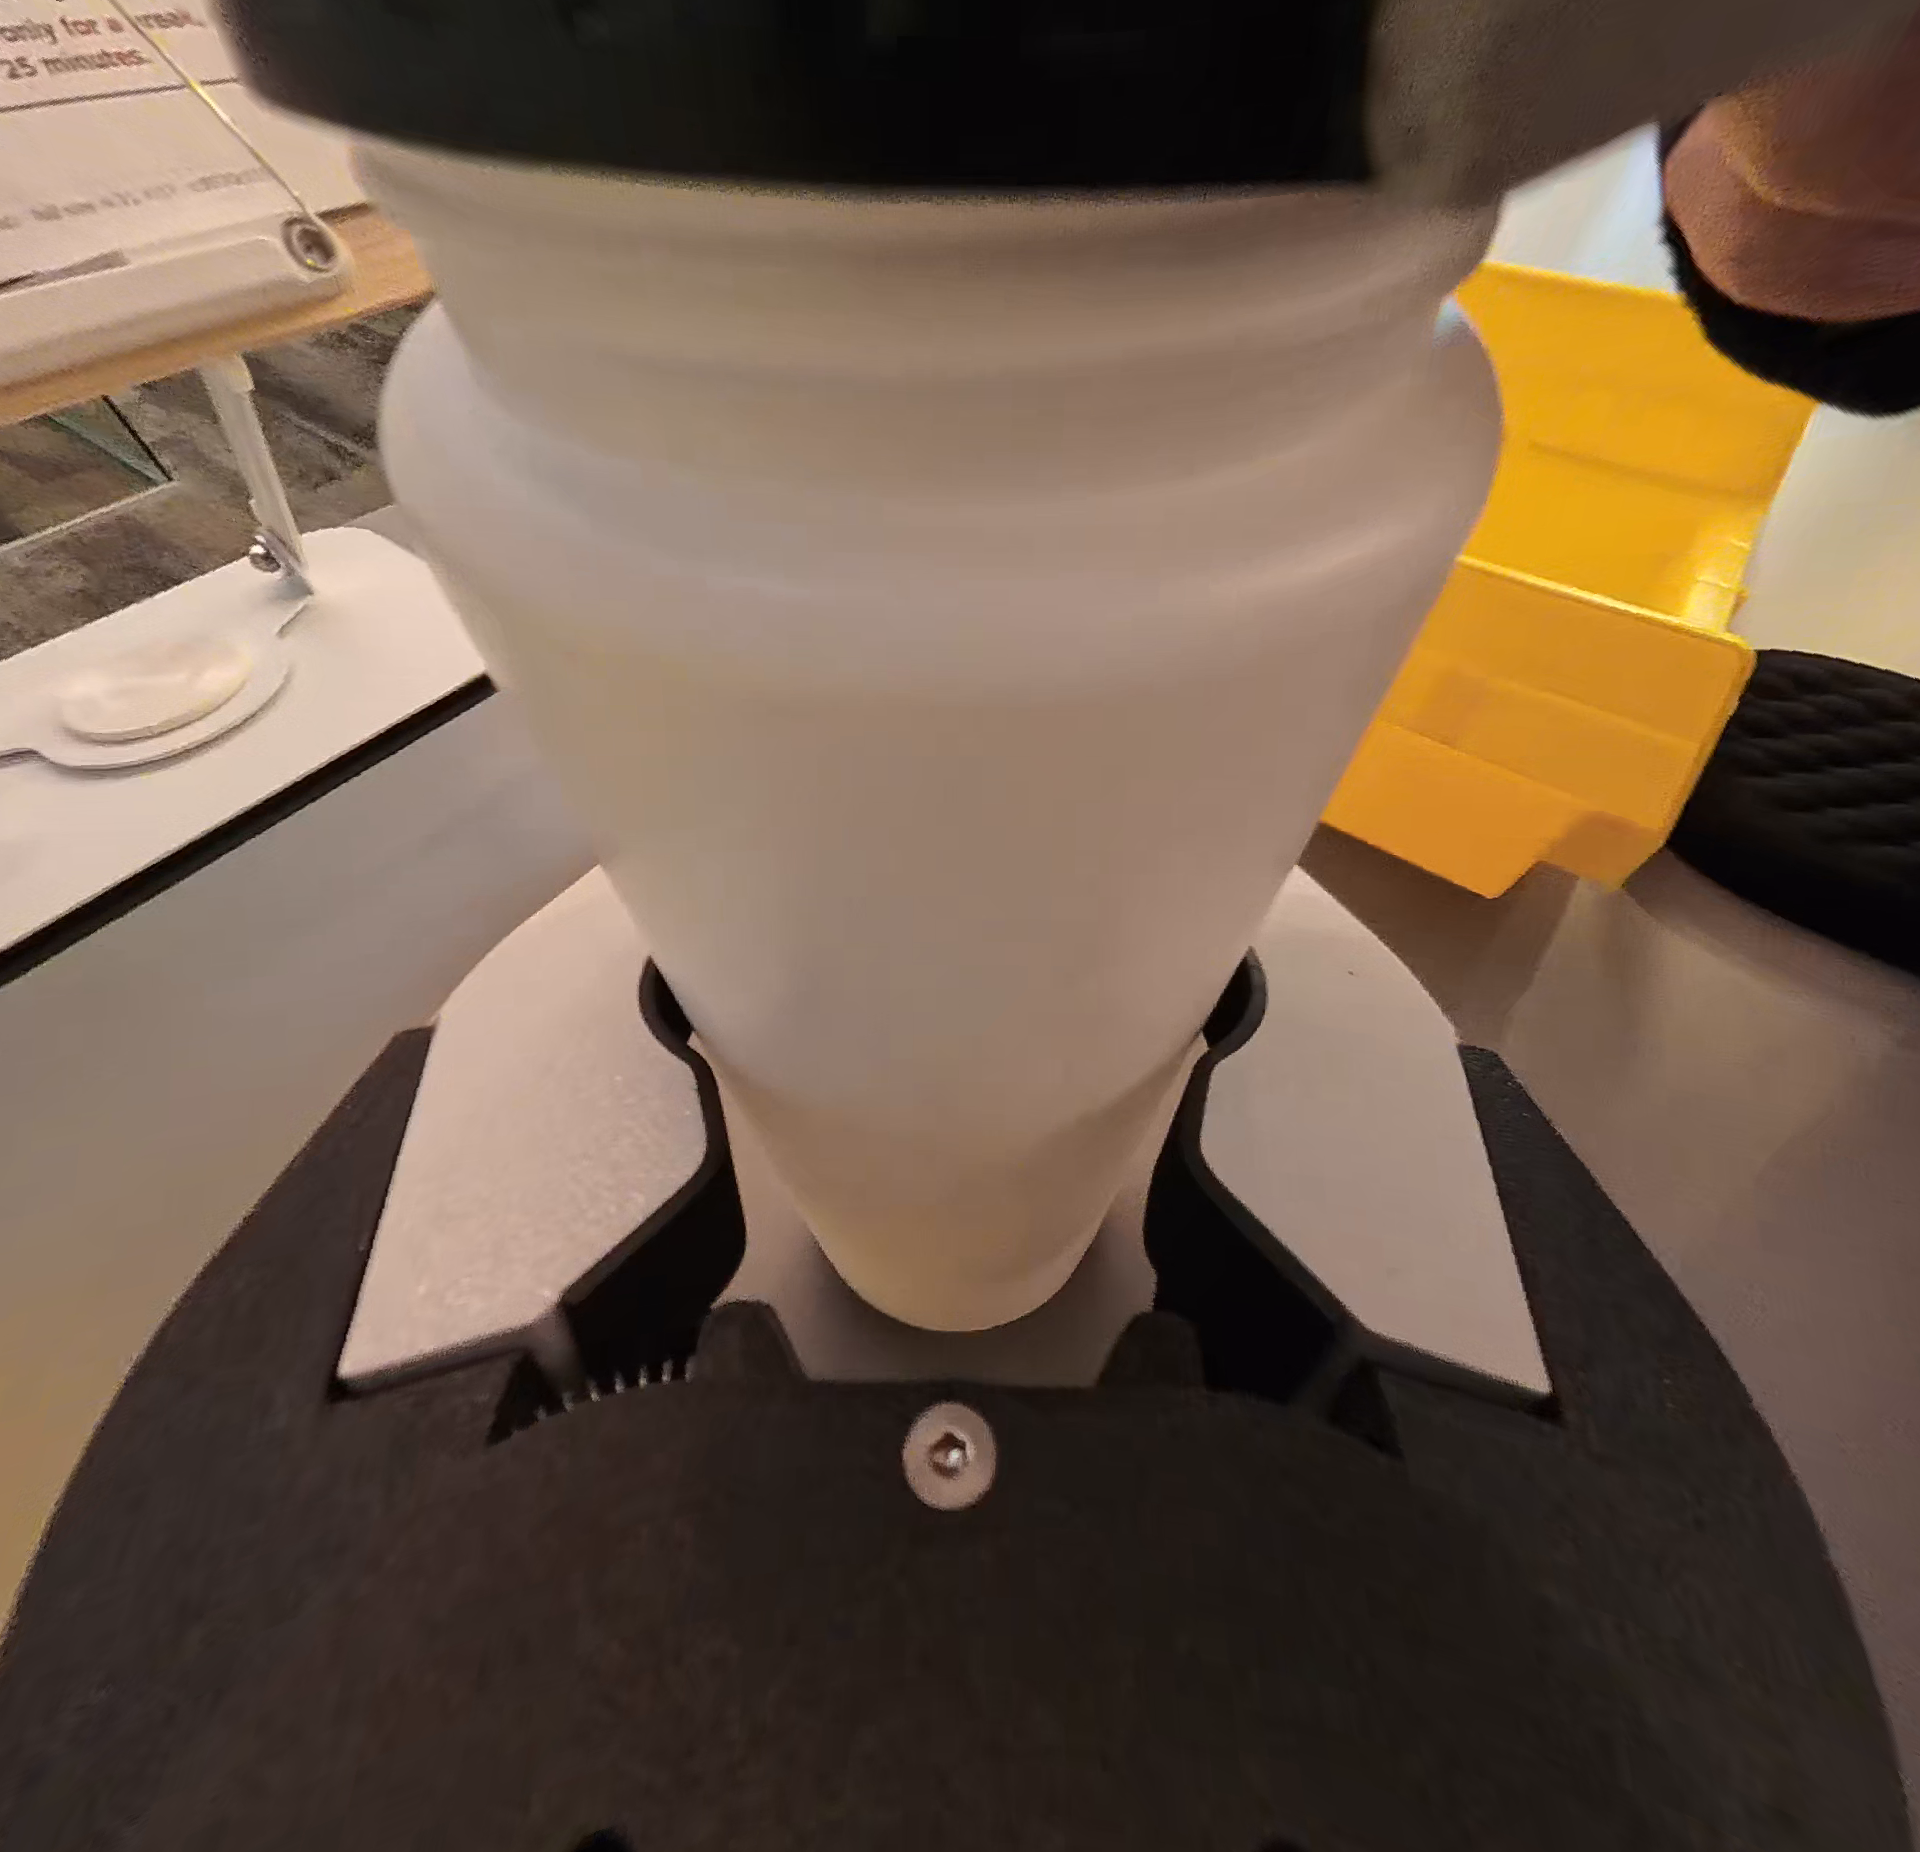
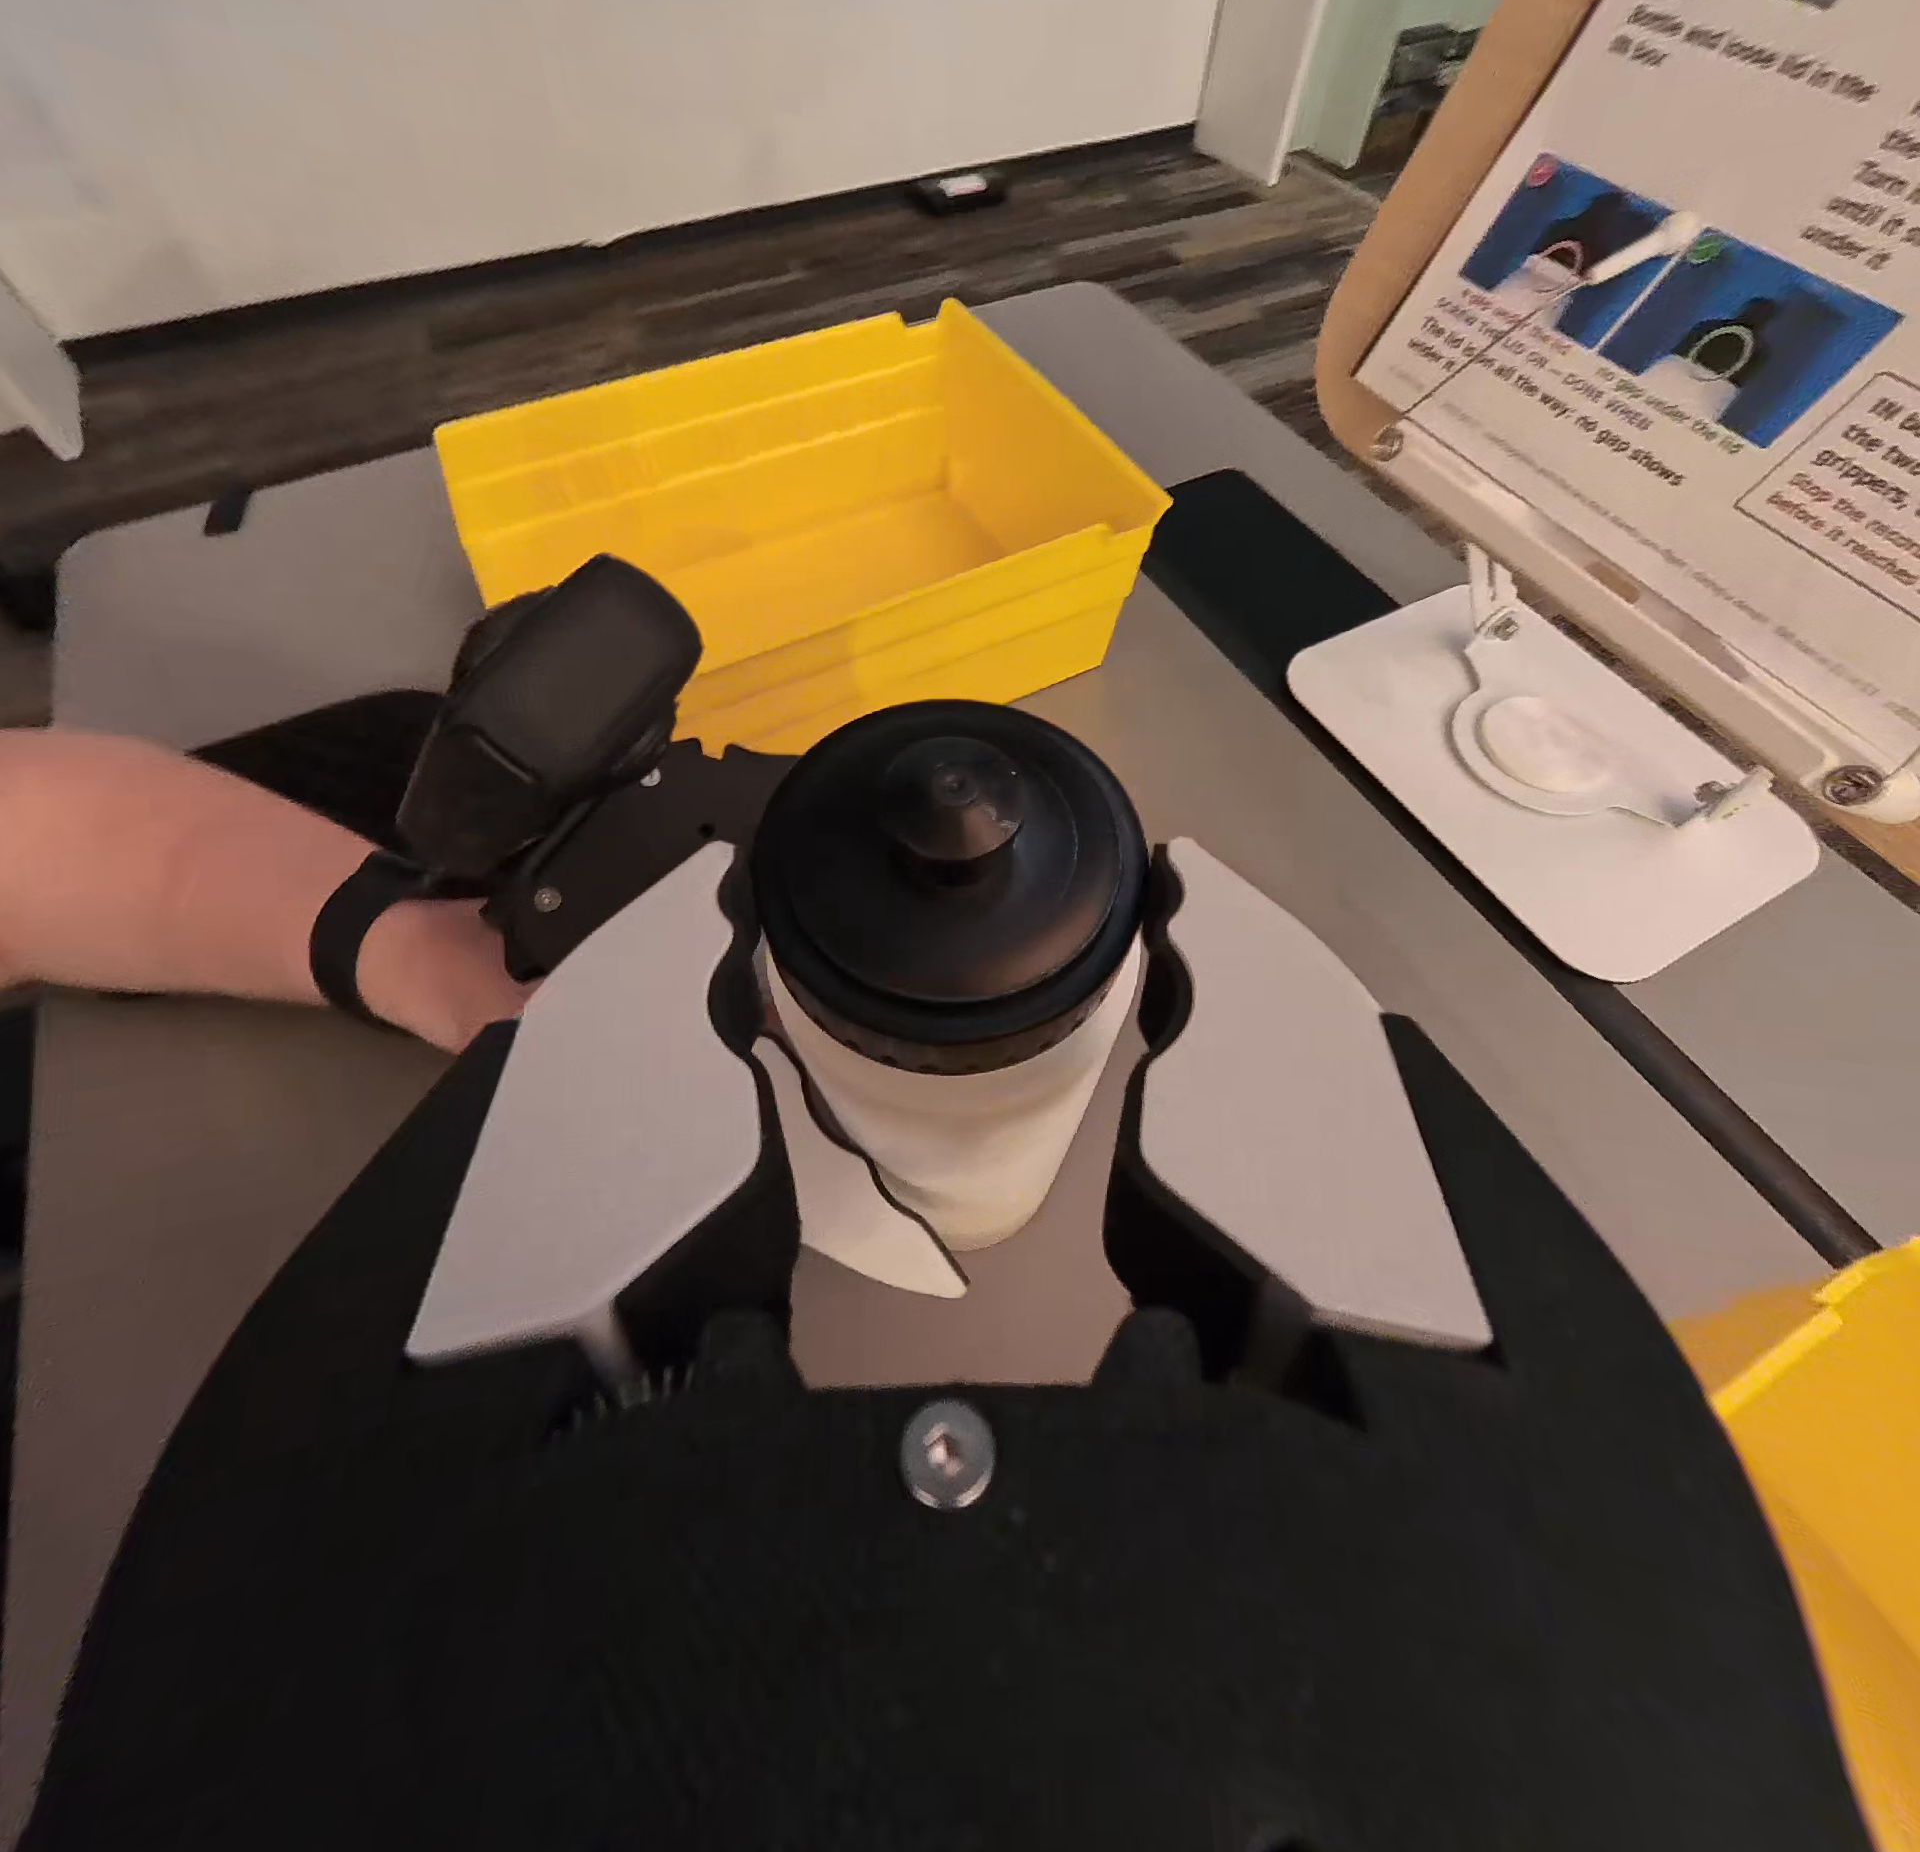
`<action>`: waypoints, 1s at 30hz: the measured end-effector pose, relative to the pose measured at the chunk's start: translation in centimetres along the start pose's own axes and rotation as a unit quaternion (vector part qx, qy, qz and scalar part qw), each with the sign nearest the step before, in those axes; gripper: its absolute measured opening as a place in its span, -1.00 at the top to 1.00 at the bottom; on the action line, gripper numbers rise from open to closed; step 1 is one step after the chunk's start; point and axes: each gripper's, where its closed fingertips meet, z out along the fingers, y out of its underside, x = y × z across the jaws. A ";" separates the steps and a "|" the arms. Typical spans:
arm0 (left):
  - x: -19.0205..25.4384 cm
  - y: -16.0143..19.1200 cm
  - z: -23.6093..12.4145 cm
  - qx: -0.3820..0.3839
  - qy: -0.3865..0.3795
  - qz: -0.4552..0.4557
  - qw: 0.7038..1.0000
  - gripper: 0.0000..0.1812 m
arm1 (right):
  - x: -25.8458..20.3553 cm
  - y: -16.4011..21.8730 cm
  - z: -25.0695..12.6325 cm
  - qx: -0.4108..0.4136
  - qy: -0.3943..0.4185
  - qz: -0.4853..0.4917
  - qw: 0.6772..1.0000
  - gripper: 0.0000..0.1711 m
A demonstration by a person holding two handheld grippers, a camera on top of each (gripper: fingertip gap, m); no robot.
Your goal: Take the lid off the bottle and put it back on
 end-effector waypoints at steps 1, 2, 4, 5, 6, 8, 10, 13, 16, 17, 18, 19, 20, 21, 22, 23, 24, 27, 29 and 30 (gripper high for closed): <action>0.0 0.0 0.0 0.000 0.001 0.001 1.000 -0.08 | 0.0 -0.1 0.1 0.003 0.003 0.001 1.000 0.15; 0.1 0.0 0.0 0.001 0.008 0.002 1.000 -0.08 | 0.0 0.0 0.0 0.002 -0.002 -0.001 1.000 0.15; 0.3 -0.1 0.1 0.004 0.022 0.005 1.000 -0.08 | -0.4 0.0 -0.4 -0.003 -0.040 -0.020 0.999 0.07; 0.5 -0.1 0.2 0.006 0.032 0.005 0.999 -0.08 | -0.5 -0.1 -0.8 0.001 -0.061 -0.037 0.997 -0.01; 0.6 -0.1 0.2 0.008 0.038 0.006 0.999 -0.08 | -0.3 -0.1 -1.3 0.007 -0.075 -0.064 0.995 -0.01; 0.9 -0.2 0.2 0.013 0.056 0.009 0.998 -0.08 | 0.6 0.0 -2.2 0.018 -0.084 -0.100 0.991 -0.01; 1.4 -0.2 0.2 0.015 0.073 0.015 0.997 -0.08 | 0.7 0.0 -2.5 0.038 -0.109 -0.101 0.988 -0.01; 2.1 -0.2 0.2 0.015 0.090 0.026 0.995 -0.08 | -0.6 0.1 -2.4 0.050 -0.173 -0.076 0.981 0.03; 2.3 -0.1 0.1 0.009 0.088 0.029 0.996 -0.08 | -0.8 0.8 -1.7 0.031 -0.170 -0.089 0.981 0.16; 2.2 -0.1 0.1 0.007 0.083 0.025 0.996 -0.08 | -0.8 0.7 -1.6 0.032 -0.166 -0.085 0.982 0.16; 1.9 -0.1 0.1 0.003 0.072 0.021 0.997 -0.08 | -0.8 0.6 -1.4 0.030 -0.159 -0.075 0.984 0.16; 1.6 0.0 0.1 -0.002 0.059 0.016 0.998 -0.08 | -0.6 0.6 -1.2 0.028 -0.149 -0.065 0.986 0.16; 1.3 0.0 0.1 -0.006 0.048 0.012 0.999 -0.08 | -0.5 0.5 -1.0 0.026 -0.137 -0.057 0.989 0.16; 1.0 0.1 0.1 -0.010 0.038 0.008 0.999 -0.08 | -0.4 0.4 -0.8 0.024 -0.122 -0.049 0.991 0.16; 0.7 0.1 0.1 -0.014 0.028 0.004 1.000 -0.08 | -0.3 0.3 -0.6 0.022 -0.104 -0.041 0.993 0.16; 0.4 0.2 0.0 -0.019 0.017 0.001 1.000 -0.08 | -0.2 0.2 -0.3 0.020 -0.084 -0.035 0.996 0.16; 0.1 0.3 0.0 -0.022 0.010 -0.002 1.000 -0.08 | -0.1 0.1 -0.2 0.020 -0.065 -0.027 0.997 0.16; 0.1 0.2 -0.1 -0.020 0.016 -0.004 1.000 -0.08 | -0.1 0.0 0.1 0.019 -0.029 -0.018 0.999 0.16; 0.8 0.1 0.0 -0.009 0.049 -0.002 0.999 -0.08 | -0.3 0.2 -0.1 0.006 -0.044 -0.047 0.998 0.16; 1.2 0.0 0.0 -0.007 0.065 -0.004 0.998 -0.08 | -0.5 0.4 -0.3 0.002 -0.060 -0.061 0.996 0.12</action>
